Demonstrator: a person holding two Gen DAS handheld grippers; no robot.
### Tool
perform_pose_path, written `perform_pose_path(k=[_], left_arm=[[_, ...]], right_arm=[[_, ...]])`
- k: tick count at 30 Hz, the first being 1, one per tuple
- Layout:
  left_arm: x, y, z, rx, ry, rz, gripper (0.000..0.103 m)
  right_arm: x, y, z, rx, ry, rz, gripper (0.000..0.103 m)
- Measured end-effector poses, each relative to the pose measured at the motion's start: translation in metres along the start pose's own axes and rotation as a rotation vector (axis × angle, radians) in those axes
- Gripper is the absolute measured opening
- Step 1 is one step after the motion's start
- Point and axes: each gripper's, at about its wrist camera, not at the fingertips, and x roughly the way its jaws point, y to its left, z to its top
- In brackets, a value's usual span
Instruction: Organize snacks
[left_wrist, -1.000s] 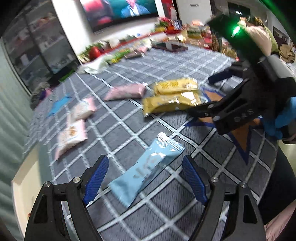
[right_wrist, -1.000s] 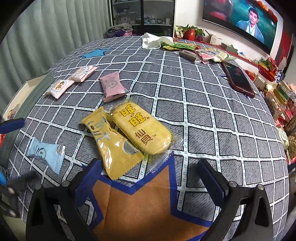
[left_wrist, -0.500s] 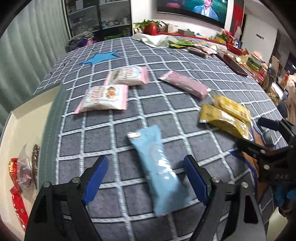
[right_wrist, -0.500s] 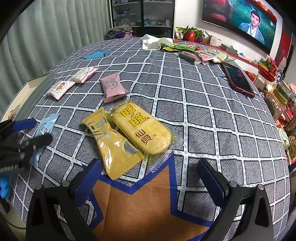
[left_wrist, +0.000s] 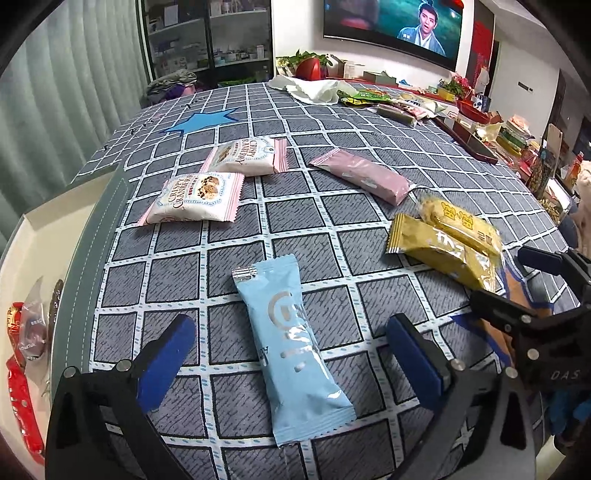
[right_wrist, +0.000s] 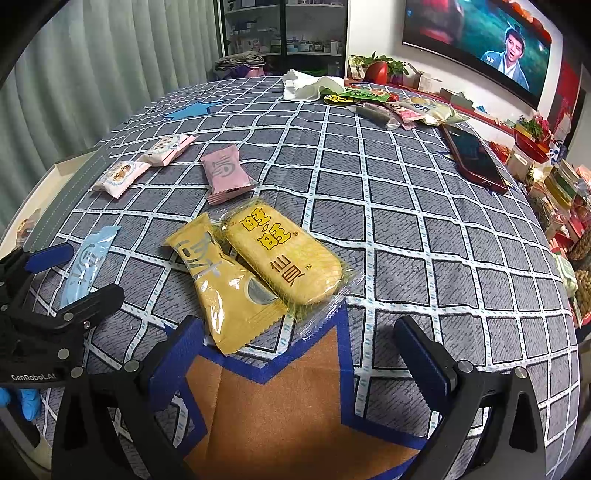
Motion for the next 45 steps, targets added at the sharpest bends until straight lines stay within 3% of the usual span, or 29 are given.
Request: perform_pose_path(k=[20, 25, 28, 33, 41, 45], left_arm=[[0.0, 0.0, 0.0, 0.0, 0.0, 0.0, 0.103], [0.0, 0.0, 0.0, 0.0, 0.0, 0.0, 0.103], [0.0, 0.0, 0.0, -0.001, 0.0, -0.001, 0.103], [0.0, 0.0, 0.0, 0.0, 0.0, -0.001, 0.103], [0.0, 0.0, 0.001, 0.0, 0.0, -0.001, 0.103], [0.001, 0.0, 0.001, 0.0, 0.0, 0.0, 0.103]], right_arm=[[-0.001, -0.001, -0.001, -0.002, -0.003, 0.005, 0.103], [-0.025, -0.012, 0.012, 0.04, -0.023, 0.2, 0.103], [-0.036, -0.019, 0.04, 0.014, -0.046, 0.1, 0.103], [0.006, -0.021, 0.069, -0.069, 0.083, 0.035, 0.103], [0.038, 0.013, 0.06, -0.192, 0.146, 0.052, 0.103], [0.044, 0.016, 0.065, -0.166, 0.167, 0.068, 0.103]])
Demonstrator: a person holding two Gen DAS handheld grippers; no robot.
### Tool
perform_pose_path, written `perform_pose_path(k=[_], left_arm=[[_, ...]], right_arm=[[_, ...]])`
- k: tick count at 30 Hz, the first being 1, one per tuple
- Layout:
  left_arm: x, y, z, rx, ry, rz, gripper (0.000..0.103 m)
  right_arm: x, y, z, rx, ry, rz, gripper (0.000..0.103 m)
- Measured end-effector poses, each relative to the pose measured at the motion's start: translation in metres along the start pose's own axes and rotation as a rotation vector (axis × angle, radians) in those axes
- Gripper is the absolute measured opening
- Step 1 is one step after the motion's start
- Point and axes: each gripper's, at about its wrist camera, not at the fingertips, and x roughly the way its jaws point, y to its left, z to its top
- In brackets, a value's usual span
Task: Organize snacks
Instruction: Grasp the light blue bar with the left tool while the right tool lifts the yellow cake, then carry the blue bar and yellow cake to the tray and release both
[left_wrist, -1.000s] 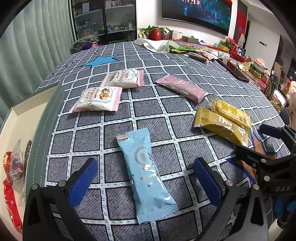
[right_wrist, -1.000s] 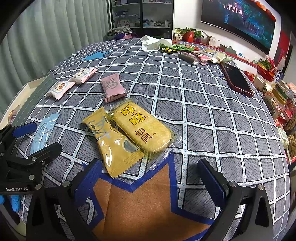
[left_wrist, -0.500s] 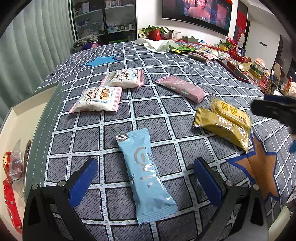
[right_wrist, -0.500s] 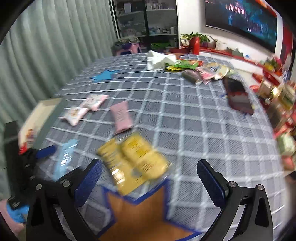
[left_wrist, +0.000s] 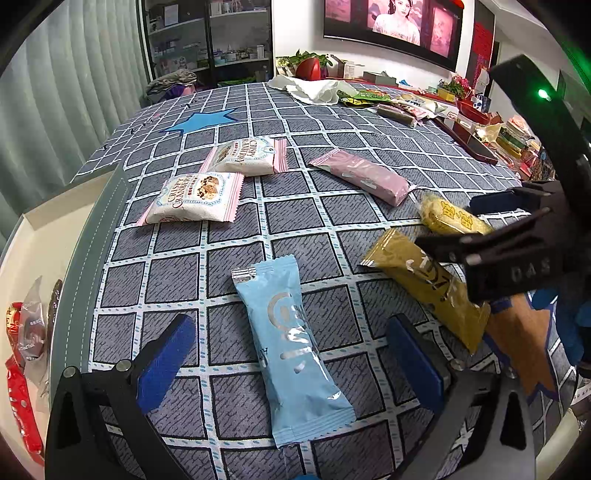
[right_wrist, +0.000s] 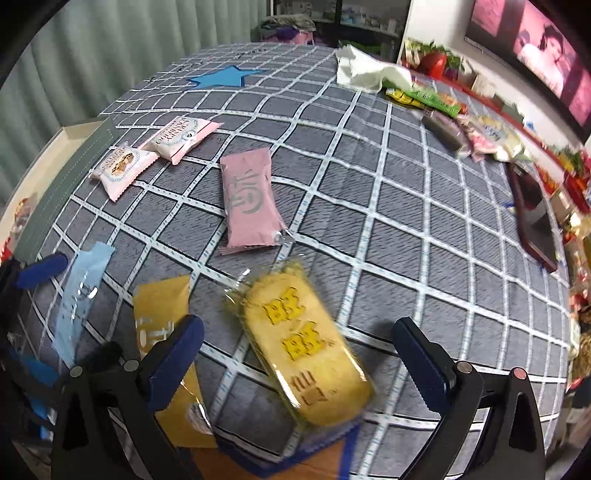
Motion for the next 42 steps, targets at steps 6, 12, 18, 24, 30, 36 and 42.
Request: perform_pose_path(k=[6, 12, 18, 24, 30, 36, 42], left_arm=[[-0.001, -0.004, 0.004, -0.014, 0.017, 0.003, 0.094], [-0.012, -0.007, 0.006, -0.022, 0.026, -0.108, 0.025], [-0.032, 0.005, 0.005, -0.07, 0.003, -0.128, 0.025], [-0.053, 0.012, 0.005, -0.047, -0.038, -0.095, 0.025], [-0.084, 0.039, 0.008, -0.068, -0.109, -0.059, 0.025], [-0.1, 0.101, 0.003, -0.166, -0.141, 0.061, 0.025], [-0.105, 0.161, -0.015, -0.277, -0.134, 0.157, 0.025]], right_arm=[[-0.013, -0.002, 0.005, 0.04, 0.007, -0.016, 0.047], [-0.026, -0.016, -0.014, 0.138, 0.0, 0.05, 0.038], [-0.059, -0.02, -0.021, 0.183, -0.057, 0.119, 0.036], [-0.065, -0.024, -0.024, 0.246, -0.062, 0.169, 0.036], [-0.086, 0.01, -0.008, 0.211, -0.088, 0.252, 0.036], [-0.086, 0.078, 0.025, 0.123, -0.099, 0.348, 0.036], [-0.067, 0.165, 0.061, 0.03, -0.085, 0.433, 0.036]])
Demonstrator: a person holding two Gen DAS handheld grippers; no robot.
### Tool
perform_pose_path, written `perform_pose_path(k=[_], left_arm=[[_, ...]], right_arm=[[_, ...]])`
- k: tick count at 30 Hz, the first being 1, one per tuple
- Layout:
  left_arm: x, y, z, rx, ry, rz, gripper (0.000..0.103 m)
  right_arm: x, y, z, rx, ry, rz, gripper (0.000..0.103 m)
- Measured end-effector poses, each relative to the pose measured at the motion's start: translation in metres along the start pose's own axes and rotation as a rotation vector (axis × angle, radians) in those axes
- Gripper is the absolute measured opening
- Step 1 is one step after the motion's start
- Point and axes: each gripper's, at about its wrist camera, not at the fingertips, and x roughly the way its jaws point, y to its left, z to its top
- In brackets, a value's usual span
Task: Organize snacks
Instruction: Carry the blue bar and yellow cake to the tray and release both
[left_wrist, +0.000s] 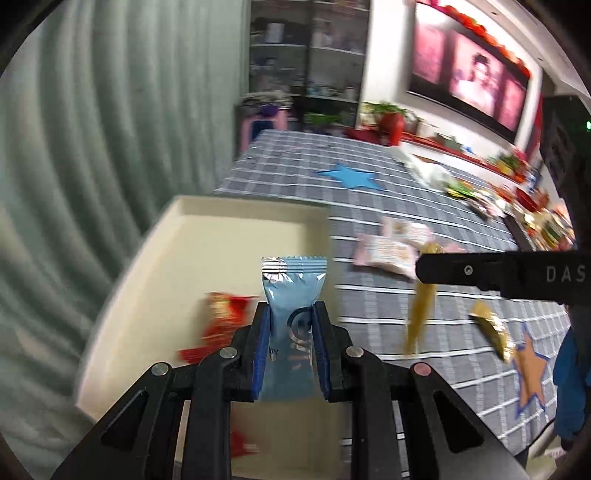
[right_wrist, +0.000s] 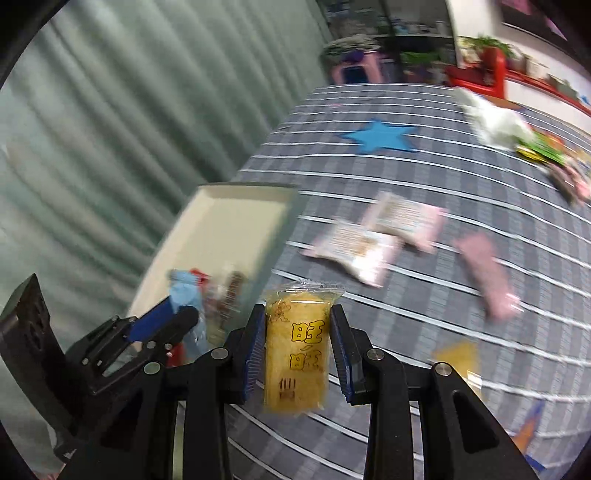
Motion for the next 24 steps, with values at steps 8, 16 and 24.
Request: perform_pose_path(k=[8, 16, 24], left_arm=[[0.018, 0.042, -0.01, -0.079, 0.036, 0.029, 0.025], [0.021, 0.053, -0.018, -0.132, 0.008, 0.015, 0.083], [0.015, 0.029, -0.01, -0.067, 0.009, -0.028, 0.084]], right_arm=[[0.055, 0.061, 0.034, -0.057, 0.031, 0.052, 0.036], [0.055, 0.04, 0.036, -0.063, 0.011, -0.096, 0.093], [0.036, -0.048, 0.013, 0.095, 0.063, -0.241, 0.093]])
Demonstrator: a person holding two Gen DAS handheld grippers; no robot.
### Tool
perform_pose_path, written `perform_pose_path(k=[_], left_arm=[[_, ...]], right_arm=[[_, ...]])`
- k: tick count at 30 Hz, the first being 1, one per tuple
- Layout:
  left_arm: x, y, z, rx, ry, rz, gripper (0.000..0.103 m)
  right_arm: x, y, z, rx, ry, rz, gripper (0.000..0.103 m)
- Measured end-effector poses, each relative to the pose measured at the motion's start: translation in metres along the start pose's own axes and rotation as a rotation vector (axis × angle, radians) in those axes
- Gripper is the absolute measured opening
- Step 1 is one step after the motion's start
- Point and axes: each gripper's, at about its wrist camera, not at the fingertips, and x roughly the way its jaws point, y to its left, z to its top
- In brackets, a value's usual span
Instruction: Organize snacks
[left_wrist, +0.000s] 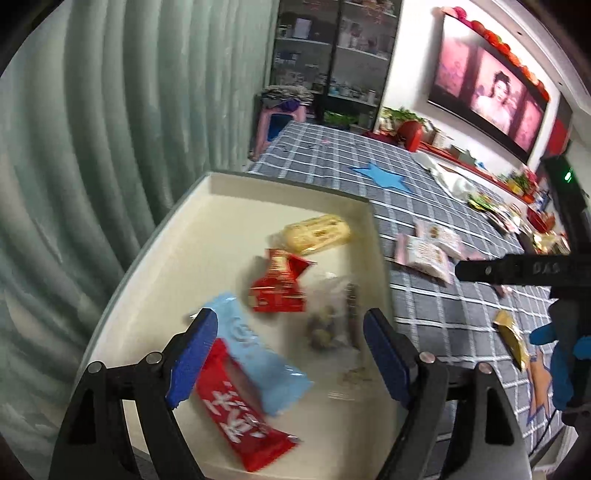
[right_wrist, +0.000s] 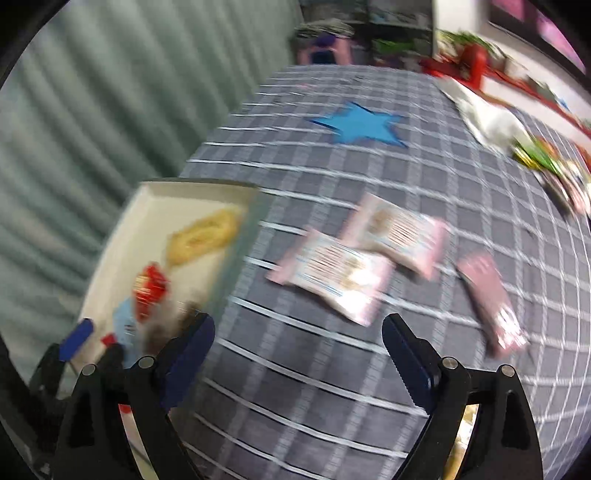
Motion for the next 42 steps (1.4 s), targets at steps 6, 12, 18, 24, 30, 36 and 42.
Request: perform_pose_path(k=[6, 12, 18, 24, 30, 36, 42], left_arm=[[-0.007, -0.045, 0.008, 0.127, 0.01, -0.049, 0.085], [0.006, -0.097, 0.021, 0.19, 0.071, -0.113, 0.086], [0.029, -0.133, 0.031, 0.193, 0.129, -0.123, 0.086], [0.054, -0.165, 0.052, 0.271, 0.09, -0.096, 0.086], [0.111, -0.182, 0.077, 0.341, 0.125, -0.06, 0.086], [0.153, -0.169, 0.064, 0.28, 0.252, -0.06, 0.086], [0.114, -0.185, 0.019, 0.392, 0.193, -0.186, 0.086]], right_arm=[[-0.01, -0.056, -0.027, 0.046, 0.028, -0.115, 0.093], [-0.022, -0.097, -0.06, 0.08, 0.039, -0.151, 0.093], [-0.016, -0.091, -0.083, -0.057, 0.027, -0.222, 0.093], [-0.028, -0.089, -0.09, -0.097, -0.031, -0.211, 0.027], [-0.038, -0.101, -0.11, -0.099, -0.074, -0.197, 0.027], [-0.043, -0.11, -0.117, -0.089, -0.11, -0.217, 0.027], [-0.046, -0.148, -0.129, 0.008, -0.144, -0.252, 0.094]])
